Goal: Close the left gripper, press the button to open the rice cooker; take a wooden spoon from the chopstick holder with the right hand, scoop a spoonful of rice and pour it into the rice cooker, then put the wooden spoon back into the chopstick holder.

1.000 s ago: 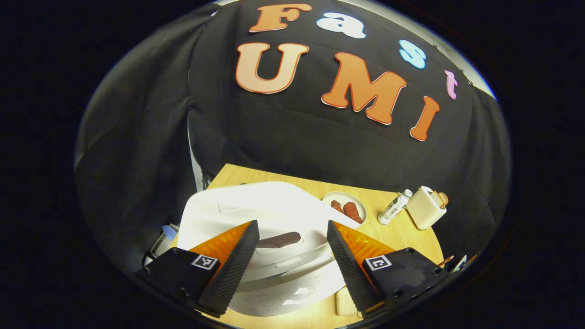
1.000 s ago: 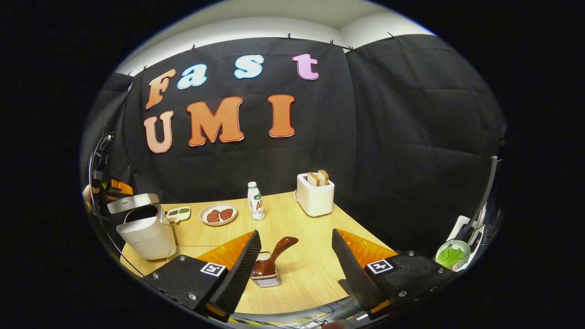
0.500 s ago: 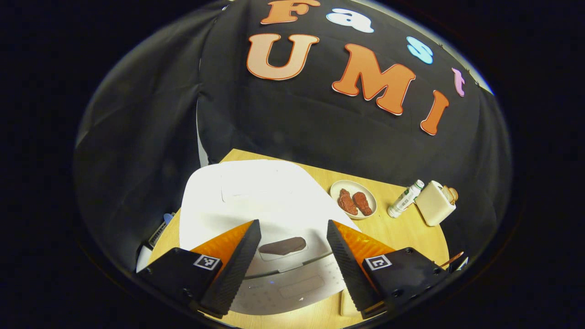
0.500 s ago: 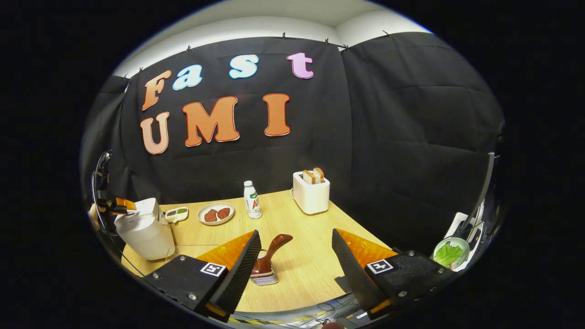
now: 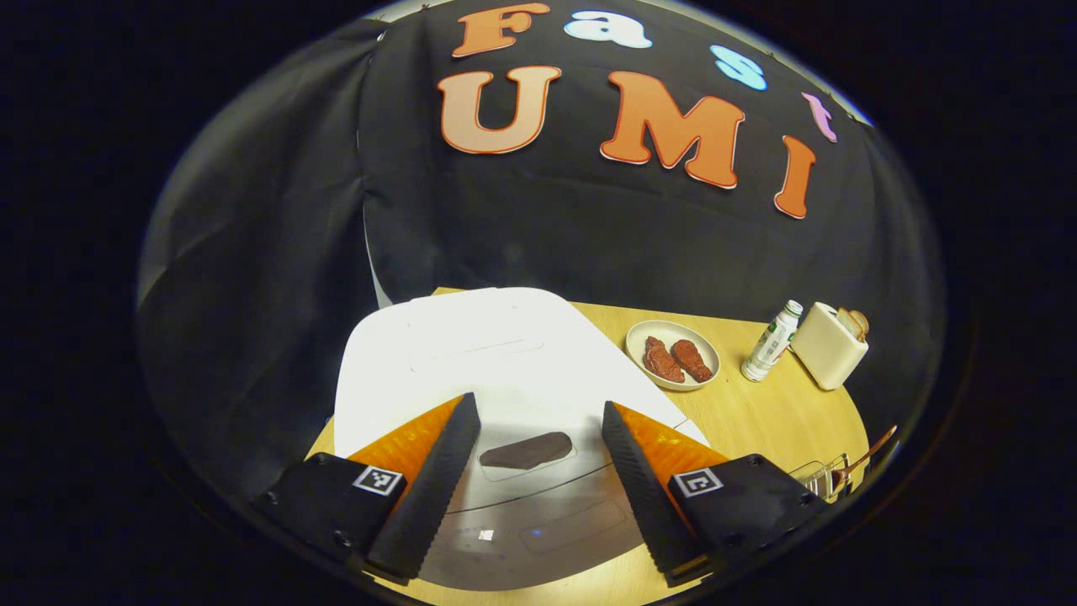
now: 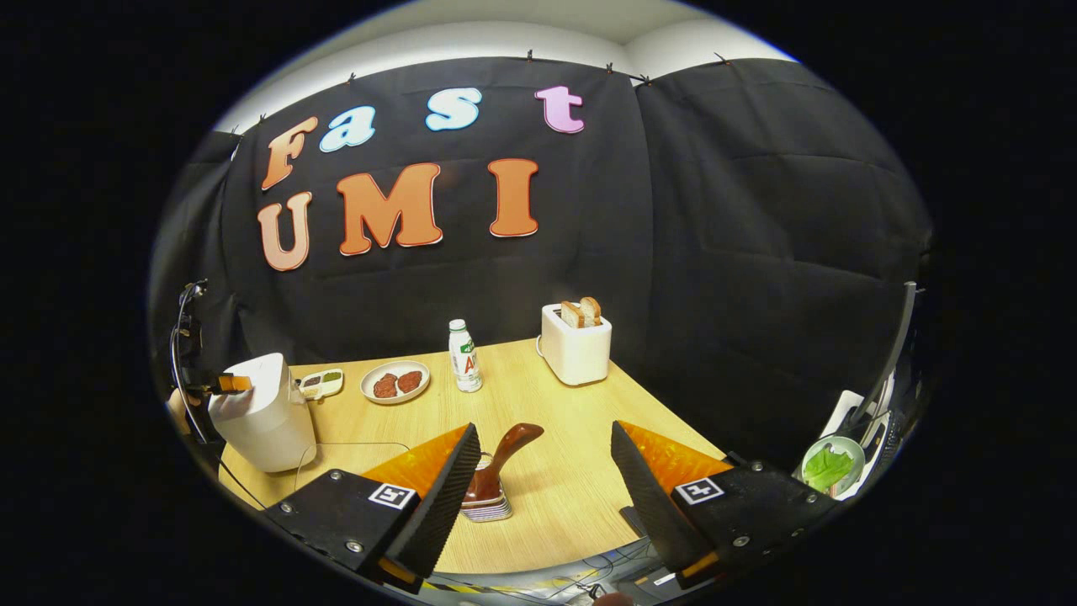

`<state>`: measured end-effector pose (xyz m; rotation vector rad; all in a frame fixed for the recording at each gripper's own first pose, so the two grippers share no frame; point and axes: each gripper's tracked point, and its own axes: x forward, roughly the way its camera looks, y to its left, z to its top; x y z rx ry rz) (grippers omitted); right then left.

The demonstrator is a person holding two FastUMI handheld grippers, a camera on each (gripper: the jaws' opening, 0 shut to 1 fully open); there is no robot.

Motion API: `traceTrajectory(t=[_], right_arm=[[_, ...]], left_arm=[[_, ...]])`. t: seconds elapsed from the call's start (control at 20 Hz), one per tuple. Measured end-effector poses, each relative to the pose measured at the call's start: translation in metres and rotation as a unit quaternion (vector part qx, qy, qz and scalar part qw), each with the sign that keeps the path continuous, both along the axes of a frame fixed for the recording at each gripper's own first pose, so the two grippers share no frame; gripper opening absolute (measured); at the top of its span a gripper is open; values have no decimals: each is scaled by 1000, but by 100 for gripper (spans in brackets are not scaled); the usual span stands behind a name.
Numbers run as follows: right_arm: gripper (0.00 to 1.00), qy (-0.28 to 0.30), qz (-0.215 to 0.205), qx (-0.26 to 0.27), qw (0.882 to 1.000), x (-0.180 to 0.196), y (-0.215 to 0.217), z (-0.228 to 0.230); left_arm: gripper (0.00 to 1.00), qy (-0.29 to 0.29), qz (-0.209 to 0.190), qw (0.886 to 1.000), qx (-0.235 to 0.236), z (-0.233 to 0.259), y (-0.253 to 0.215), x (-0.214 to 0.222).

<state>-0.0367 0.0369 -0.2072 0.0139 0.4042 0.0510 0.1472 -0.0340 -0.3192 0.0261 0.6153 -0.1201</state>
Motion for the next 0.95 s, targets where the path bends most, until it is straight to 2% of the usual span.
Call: traceTrajectory(t=[0.15,0.25,0.3,0.6,0.95], right_arm=[[96,-14,2,4,1000,7,5,14],[96,-22,6,5,1000,11,9,22],[100,-25,8,4,1000,13,12,25],[96,-46,31,3,998,28,29,48],[96,-99,46,-2,994,46,40,101]], left_arm=[[100,12,-8,1000,21,7,-3,-14],[99,-21,-8,1000,20,34,-4,-18],[99,-40,-11,999,20,48,-5,-19],[99,-133,-2,990,-49,164,12,-56],[98,-215,11,975,-62,268,58,-119]])
